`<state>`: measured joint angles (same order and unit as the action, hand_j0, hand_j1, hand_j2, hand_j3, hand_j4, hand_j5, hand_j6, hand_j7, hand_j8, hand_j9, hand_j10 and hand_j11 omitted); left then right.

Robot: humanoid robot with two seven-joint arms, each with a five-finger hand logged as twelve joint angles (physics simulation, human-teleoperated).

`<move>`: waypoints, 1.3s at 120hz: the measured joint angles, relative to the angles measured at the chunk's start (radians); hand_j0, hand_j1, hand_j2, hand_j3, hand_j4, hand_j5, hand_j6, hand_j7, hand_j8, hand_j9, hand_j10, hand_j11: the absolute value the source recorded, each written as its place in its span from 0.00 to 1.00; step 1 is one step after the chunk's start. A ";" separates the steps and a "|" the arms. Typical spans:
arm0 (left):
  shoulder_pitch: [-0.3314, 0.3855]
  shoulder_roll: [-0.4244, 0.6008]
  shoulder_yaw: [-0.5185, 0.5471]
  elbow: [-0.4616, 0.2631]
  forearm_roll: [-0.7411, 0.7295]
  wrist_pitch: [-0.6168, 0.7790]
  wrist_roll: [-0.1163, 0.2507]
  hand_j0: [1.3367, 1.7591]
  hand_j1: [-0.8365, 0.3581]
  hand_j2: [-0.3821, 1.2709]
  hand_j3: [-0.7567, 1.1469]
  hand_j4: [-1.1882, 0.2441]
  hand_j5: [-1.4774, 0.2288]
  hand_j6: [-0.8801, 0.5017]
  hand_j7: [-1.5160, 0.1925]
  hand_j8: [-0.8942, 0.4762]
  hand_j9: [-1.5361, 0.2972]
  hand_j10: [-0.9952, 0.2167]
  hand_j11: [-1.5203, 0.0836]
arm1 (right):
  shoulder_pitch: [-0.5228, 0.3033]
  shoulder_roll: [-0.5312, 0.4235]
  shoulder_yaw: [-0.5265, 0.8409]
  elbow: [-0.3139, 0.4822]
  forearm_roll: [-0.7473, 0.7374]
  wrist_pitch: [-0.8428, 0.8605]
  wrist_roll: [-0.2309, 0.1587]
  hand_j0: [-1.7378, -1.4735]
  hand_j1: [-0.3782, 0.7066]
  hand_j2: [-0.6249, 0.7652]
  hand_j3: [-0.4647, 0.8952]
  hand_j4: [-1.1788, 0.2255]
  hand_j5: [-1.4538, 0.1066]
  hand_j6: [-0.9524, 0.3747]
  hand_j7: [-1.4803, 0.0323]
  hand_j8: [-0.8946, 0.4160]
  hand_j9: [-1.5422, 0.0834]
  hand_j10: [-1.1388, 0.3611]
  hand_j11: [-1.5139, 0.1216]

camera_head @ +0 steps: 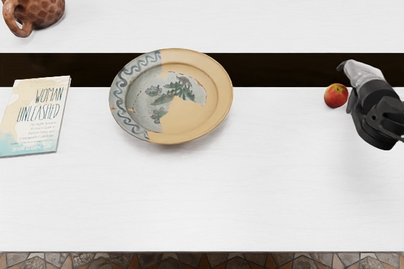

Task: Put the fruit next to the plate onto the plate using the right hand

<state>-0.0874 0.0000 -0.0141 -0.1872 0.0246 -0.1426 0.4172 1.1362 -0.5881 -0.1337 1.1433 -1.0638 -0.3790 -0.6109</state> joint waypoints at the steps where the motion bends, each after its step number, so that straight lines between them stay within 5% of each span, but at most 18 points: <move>1: 0.000 0.000 0.000 0.000 0.000 0.000 0.000 0.76 0.98 0.23 0.40 0.82 0.86 0.63 0.88 0.65 0.83 0.81 0.94 | 0.000 0.002 0.000 -0.002 0.000 0.000 0.000 0.30 0.31 0.41 0.34 0.65 0.71 0.52 0.75 0.48 0.74 0.58 0.72; 156: 0.001 0.000 -0.002 0.000 0.000 0.000 0.000 0.76 0.98 0.23 0.40 0.82 0.86 0.63 0.88 0.65 0.83 0.81 0.94 | -0.023 0.062 0.000 -0.031 0.003 -0.006 0.000 0.30 0.44 0.40 0.34 0.57 0.62 0.43 0.65 0.39 0.65 0.51 0.63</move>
<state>-0.0865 0.0000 -0.0165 -0.1870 0.0246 -0.1426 0.4173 1.1135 -0.5258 -0.1339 1.1121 -1.0611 -0.3853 -0.6109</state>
